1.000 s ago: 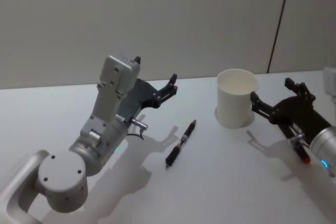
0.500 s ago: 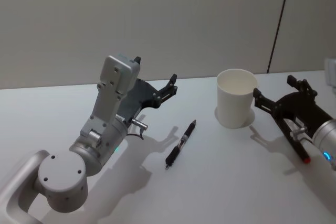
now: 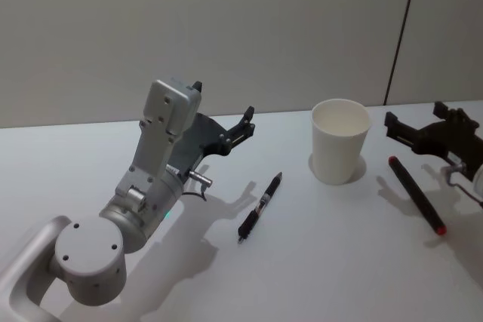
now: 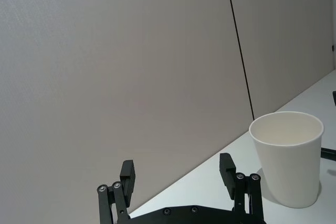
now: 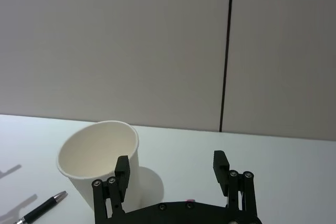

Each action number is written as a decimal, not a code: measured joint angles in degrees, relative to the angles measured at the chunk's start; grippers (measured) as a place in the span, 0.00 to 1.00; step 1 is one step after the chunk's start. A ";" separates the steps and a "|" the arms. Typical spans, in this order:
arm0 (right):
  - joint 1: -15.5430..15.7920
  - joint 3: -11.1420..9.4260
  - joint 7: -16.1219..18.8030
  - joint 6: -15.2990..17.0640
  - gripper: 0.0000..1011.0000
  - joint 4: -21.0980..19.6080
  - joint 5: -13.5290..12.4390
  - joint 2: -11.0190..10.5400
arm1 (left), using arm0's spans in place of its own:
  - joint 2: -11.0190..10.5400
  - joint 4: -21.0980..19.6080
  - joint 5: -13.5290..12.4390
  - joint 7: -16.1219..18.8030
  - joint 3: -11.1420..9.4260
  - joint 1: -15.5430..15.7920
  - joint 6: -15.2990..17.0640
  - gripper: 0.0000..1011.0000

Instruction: Place the pen into the pen holder.

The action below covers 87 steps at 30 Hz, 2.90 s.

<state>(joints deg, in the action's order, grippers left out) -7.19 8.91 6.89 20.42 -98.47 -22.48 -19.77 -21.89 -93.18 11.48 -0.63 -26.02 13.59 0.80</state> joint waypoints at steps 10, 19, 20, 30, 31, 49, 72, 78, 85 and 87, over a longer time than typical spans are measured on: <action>-0.90 -1.56 0.10 8.87 0.99 -1.43 -1.94 -2.25 | 0.00 0.00 0.00 0.00 0.00 0.00 0.00 0.99; -1.74 -0.77 2.94 11.25 0.99 -1.00 2.78 -3.61 | 0.00 0.00 0.00 0.00 0.00 0.00 0.00 0.99; -1.81 -0.62 3.18 11.28 0.99 -0.87 3.31 -3.65 | 0.00 0.00 0.00 0.00 0.00 0.00 0.00 0.99; -2.66 1.51 5.28 10.48 0.99 1.83 9.02 -3.25 | 0.00 0.00 0.00 0.00 0.00 0.00 0.00 0.99; -2.71 1.61 5.29 10.43 0.99 2.01 9.18 -3.18 | 0.00 0.00 0.00 0.00 0.00 0.00 0.00 0.99; -2.91 2.65 1.81 8.19 0.99 7.10 8.42 -0.88 | 0.00 0.00 0.00 0.00 0.00 0.00 0.00 0.99; -2.73 3.71 0.46 5.01 0.99 11.43 8.02 1.16 | 0.00 0.00 0.00 0.00 0.00 0.00 0.00 0.99; -2.91 3.92 0.33 4.64 0.99 12.33 8.08 1.60 | 0.00 0.00 0.00 0.00 0.00 0.00 0.00 0.99; -3.10 4.10 -0.02 4.07 0.99 13.31 7.59 2.19 | 0.00 0.00 0.00 0.00 0.00 0.00 0.00 0.99; -3.13 4.11 -0.09 4.01 0.99 13.46 7.47 2.30 | 0.00 0.00 0.00 0.00 0.00 0.00 0.00 0.99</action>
<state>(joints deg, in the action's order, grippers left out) -10.32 13.01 6.80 24.43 -85.01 -15.01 -17.48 -21.89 -93.18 11.48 -0.63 -26.03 13.59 0.80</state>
